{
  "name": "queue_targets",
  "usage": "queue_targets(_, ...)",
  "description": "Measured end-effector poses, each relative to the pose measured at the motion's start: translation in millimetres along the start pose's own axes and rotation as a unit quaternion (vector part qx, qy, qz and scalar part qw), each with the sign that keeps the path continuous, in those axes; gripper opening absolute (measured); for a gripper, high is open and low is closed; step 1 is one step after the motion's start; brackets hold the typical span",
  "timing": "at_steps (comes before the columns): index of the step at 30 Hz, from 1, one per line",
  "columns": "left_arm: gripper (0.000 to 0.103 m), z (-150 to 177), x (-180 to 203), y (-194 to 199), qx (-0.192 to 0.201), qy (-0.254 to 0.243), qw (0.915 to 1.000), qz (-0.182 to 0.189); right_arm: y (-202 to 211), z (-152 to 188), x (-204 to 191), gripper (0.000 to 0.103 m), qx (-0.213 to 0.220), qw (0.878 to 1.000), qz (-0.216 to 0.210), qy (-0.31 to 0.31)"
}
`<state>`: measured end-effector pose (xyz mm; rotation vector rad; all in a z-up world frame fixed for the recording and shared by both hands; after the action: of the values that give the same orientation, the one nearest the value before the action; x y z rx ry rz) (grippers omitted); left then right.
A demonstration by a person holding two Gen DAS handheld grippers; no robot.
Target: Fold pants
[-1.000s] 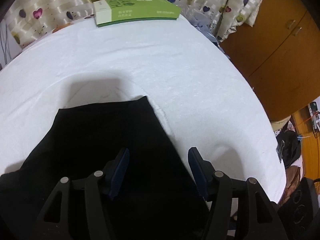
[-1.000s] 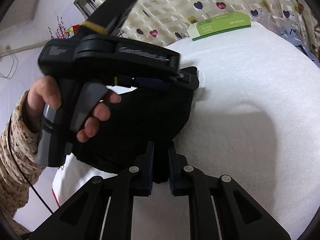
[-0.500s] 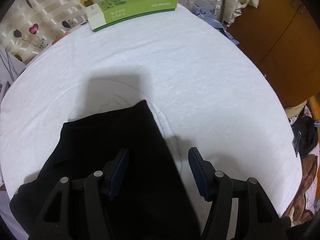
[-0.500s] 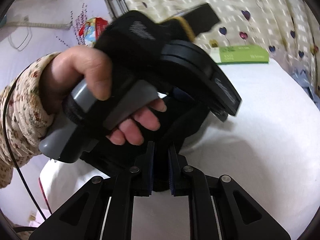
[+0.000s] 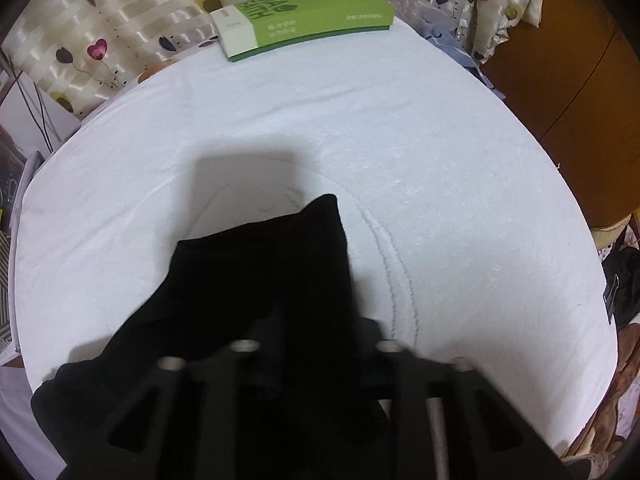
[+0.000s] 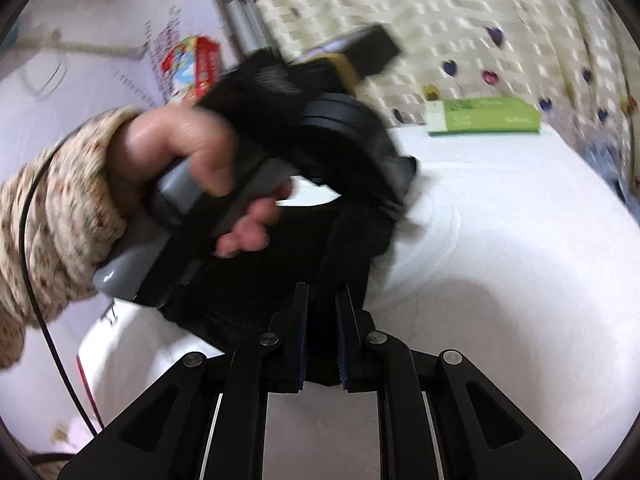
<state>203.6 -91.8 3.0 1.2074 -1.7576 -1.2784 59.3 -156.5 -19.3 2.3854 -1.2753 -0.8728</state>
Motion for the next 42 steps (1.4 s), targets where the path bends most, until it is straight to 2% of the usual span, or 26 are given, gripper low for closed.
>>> queue_targets(2,0.013,1,-7,2,0.006,0.010,0.9998,0.013,-2,0,6,0.020,-0.003,1.000,0.001,-0.024)
queue_targets(5,0.013,4,-12,10,0.017,0.025,0.9989,0.037,-9,3,8,0.034,-0.016,0.999,0.023,-0.030)
queue_targets(9,0.013,6,-15,17,0.030,0.030,0.9979,0.048,-15,4,6,0.034,-0.031,0.999,0.027,-0.030)
queue_targets(11,0.013,5,-19,18,0.032,0.036,0.9972,0.056,-10,2,5,0.029,-0.018,0.999,0.033,-0.020)
queue_targets(12,0.013,6,-21,18,0.034,0.040,0.9967,0.061,-8,1,4,0.014,-0.015,0.999,0.030,-0.015)
queue_targets(21,0.012,-5,-22,26,0.053,0.050,0.9943,0.078,23,-16,26,0.011,0.025,0.998,0.044,-0.040)
queue_targets(24,0.012,-12,-10,31,0.061,0.039,0.9938,0.085,43,-25,38,0.011,0.048,0.996,0.063,-0.047)
queue_targets(28,0.012,-25,12,44,0.079,0.022,0.9902,0.114,68,-35,55,0.011,0.067,0.992,0.090,-0.060)
queue_targets(32,0.012,-36,37,55,0.093,0.000,0.9860,0.138,79,-42,54,0.011,0.076,0.990,0.108,-0.052)
queue_targets(36,0.012,-38,48,62,0.100,-0.013,0.9819,0.161,78,-46,36,0.011,0.071,0.992,0.098,-0.021)
queue_targets(42,0.012,-28,22,74,0.110,0.004,0.9777,0.179,65,-52,-6,0.011,0.064,0.997,0.048,0.020)
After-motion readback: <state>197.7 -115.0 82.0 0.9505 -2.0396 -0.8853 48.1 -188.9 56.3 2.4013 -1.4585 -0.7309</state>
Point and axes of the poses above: each gripper's, at about its wrist camera, not at the fingertips, and y roughly against the way its jaws point, x to its right, z to its underside, the point moved 4 cm from there along -y, roughly the way its jaws point
